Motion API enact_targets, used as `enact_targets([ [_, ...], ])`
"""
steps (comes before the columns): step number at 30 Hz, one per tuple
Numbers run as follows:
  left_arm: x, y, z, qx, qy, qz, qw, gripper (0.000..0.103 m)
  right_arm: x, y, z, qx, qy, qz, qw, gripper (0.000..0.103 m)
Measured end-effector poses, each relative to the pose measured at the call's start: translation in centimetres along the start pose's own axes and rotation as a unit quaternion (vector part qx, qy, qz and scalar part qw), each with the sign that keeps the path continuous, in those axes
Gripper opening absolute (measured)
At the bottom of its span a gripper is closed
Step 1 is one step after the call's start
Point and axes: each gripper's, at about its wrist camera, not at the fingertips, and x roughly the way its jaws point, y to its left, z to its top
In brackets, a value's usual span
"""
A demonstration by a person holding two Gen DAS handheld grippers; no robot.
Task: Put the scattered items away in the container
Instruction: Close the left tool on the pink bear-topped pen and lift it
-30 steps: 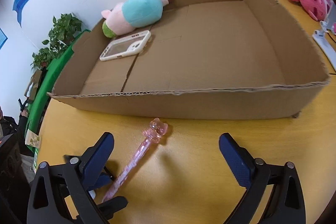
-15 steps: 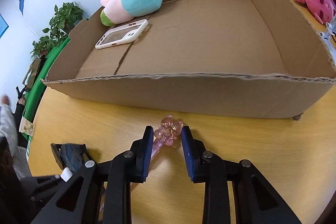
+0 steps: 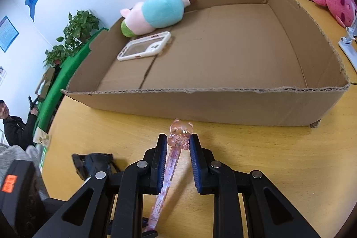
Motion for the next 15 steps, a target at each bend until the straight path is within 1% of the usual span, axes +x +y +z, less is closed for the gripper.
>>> enact_targets([
  [5,-1.5,0.6,-0.1,-0.012,-0.017,0.001,0.9998,0.009,-1.9,0.9,0.5,0.005,-0.023,0.022,0.999,0.022],
  [10,-4.2,0.9,0.1,-0.015,-0.049,-0.007,0.9987,0.009,-4.8,2.9,1.6,-0.012,-0.057,0.038,0.998,0.022],
  [14,-6.2,0.8,0.6,-0.014,-0.068,-0.01,0.9976,0.009,-6.8,4.9,2.7,-0.034,-0.079,0.043,0.995,0.021],
  [15,-6.5,0.7,0.7,-0.015,-0.069,-0.012,0.9975,0.009,-7.2,5.3,3.0,-0.038,-0.083,0.044,0.995,0.016],
])
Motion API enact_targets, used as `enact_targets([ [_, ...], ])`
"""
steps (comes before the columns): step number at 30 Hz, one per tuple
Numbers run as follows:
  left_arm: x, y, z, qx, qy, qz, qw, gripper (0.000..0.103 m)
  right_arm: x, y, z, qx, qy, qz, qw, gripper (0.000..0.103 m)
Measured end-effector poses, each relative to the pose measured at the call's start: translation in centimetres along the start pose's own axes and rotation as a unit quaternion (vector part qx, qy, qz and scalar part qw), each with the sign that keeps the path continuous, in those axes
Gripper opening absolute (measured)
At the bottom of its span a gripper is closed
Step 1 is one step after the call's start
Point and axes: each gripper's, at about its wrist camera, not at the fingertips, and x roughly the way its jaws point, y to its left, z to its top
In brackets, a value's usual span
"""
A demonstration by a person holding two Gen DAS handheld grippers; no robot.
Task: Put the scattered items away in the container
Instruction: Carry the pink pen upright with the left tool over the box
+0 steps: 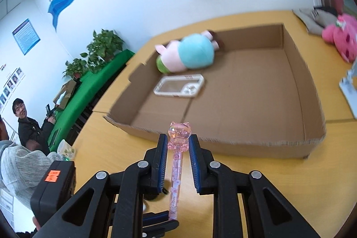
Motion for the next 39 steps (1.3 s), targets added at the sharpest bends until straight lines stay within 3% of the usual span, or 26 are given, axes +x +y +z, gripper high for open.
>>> enact_targets([
  [1,-0.2,0.0,0.3,-0.001,0.001,0.0,1.0,0.009,-0.3,0.5,0.6,-0.006,-0.009,-0.003,1.0,0.002],
  [6,-1.3,-0.4,2.3,0.013,-0.012,-0.009,0.9998,0.009,-1.5,1.9,3.4,-0.039,-0.028,-0.023,0.999,0.001],
  [9,1.5,-1.1,4.7,0.013,-0.012,-0.011,0.9998,0.009,-1.0,1.3,4.2,-0.031,-0.023,-0.024,0.999,0.002],
  [11,2.4,-0.7,4.6,0.007,-0.004,-0.016,0.9998,0.009,-0.9,0.5,4.0,-0.014,-0.022,-0.016,1.0,0.002],
  [12,3.0,-0.3,4.4,0.002,0.002,-0.018,0.9998,0.009,-0.7,-0.2,3.7,-0.001,-0.017,-0.015,1.0,0.007],
  [14,3.6,0.1,3.5,-0.005,0.014,-0.018,0.9997,0.009,-0.1,-1.5,2.7,0.023,-0.005,-0.022,0.999,0.035],
  [15,4.0,0.3,3.2,-0.007,0.017,-0.018,0.9997,0.009,0.0,-2.3,2.0,0.037,-0.003,-0.023,0.999,0.055],
  [16,4.2,0.4,2.9,-0.01,0.019,-0.02,0.9996,0.009,0.1,-3.1,1.1,0.054,0.001,-0.022,0.998,0.062],
  [20,5.3,0.7,2.6,-0.018,0.029,-0.025,0.9991,0.009,1.9,-5.5,-2.1,0.093,0.047,-0.025,0.994,0.062],
  [25,5.8,0.8,2.9,-0.018,0.031,-0.023,0.9991,0.009,4.1,-4.3,-2.7,0.07,0.074,-0.007,0.995,0.062],
  [26,5.9,0.8,2.9,-0.019,0.031,-0.023,0.9991,0.009,4.9,-4.1,-2.6,0.065,0.08,-0.007,0.995,0.062],
  [27,5.9,0.9,2.9,-0.02,0.031,-0.023,0.9991,0.009,5.5,-4.0,-2.6,0.061,0.085,-0.012,0.994,0.055],
  [28,5.9,0.9,2.9,-0.022,0.03,-0.023,0.9991,0.009,6.2,-3.9,-2.5,0.057,0.092,-0.016,0.994,0.034],
  [29,5.9,0.9,2.9,-0.023,0.029,-0.022,0.9991,0.009,6.9,-3.9,-2.6,0.054,0.101,-0.014,0.993,0.02],
  [30,5.8,0.9,2.9,-0.023,0.028,-0.02,0.9991,0.009,7.1,-3.9,-2.7,0.054,0.103,-0.007,0.993,0.013],
  [39,3.3,0.5,4.8,-0.011,-0.011,-0.024,0.9996,0.009,4.1,-0.1,-0.4,0.008,0.066,-0.004,0.998,0.01],
])
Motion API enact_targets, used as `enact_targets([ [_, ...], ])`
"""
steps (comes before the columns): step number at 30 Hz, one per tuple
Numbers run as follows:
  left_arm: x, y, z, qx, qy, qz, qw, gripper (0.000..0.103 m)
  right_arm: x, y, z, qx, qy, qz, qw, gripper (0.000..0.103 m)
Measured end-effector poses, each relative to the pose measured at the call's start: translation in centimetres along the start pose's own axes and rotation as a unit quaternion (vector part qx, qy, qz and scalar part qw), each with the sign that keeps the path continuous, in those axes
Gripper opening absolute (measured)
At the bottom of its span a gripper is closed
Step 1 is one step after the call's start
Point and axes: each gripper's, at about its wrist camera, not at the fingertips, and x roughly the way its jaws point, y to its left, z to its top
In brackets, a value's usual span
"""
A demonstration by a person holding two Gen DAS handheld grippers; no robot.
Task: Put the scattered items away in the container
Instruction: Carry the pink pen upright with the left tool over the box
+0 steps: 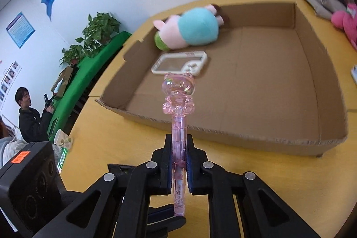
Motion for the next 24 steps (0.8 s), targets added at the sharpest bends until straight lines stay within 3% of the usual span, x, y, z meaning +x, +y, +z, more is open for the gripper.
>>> enact_targets([
  [12,-3.5,-0.7,9.6,0.035,-0.057,0.01,0.9977,0.009,-3.8,2.7,9.5,-0.045,-0.055,-0.008,0.997,0.01],
  [24,-1.2,1.6,18.7,0.022,-0.041,0.025,0.9986,0.009,0.0,0.9,19.3,-0.031,-0.023,-0.03,0.999,0.01],
])
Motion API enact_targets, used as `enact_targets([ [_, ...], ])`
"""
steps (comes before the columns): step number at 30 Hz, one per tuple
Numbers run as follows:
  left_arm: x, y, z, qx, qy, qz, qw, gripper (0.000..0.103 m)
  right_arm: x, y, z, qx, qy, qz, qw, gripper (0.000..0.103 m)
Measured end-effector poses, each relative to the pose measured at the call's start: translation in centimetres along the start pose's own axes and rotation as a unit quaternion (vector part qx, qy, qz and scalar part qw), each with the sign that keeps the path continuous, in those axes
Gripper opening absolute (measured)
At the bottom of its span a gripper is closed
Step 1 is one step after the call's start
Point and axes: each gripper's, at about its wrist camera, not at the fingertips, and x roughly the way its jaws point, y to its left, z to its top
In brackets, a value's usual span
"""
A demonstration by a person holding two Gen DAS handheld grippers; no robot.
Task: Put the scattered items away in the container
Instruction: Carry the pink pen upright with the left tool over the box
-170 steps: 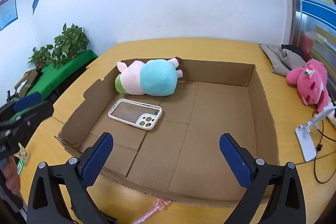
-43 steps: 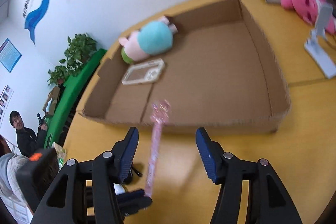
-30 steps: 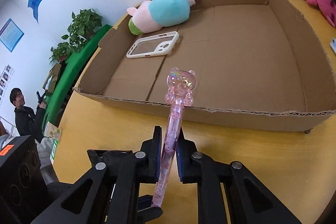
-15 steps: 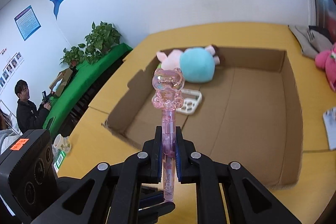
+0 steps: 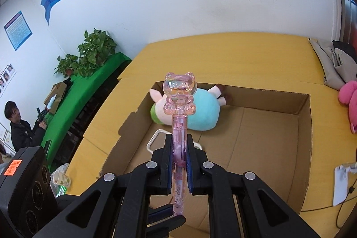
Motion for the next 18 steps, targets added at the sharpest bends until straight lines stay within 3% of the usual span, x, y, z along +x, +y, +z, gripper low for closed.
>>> enact_targets([
  [6,2.9,1.6,2.2,-0.009,0.028,-0.003,0.9996,0.009,3.5,-2.4,2.1,0.024,0.027,-0.002,0.999,0.01],
  [18,9.9,4.0,4.2,-0.024,0.095,0.003,0.9952,0.009,10.3,-7.4,2.9,0.062,0.076,-0.011,0.995,0.011],
])
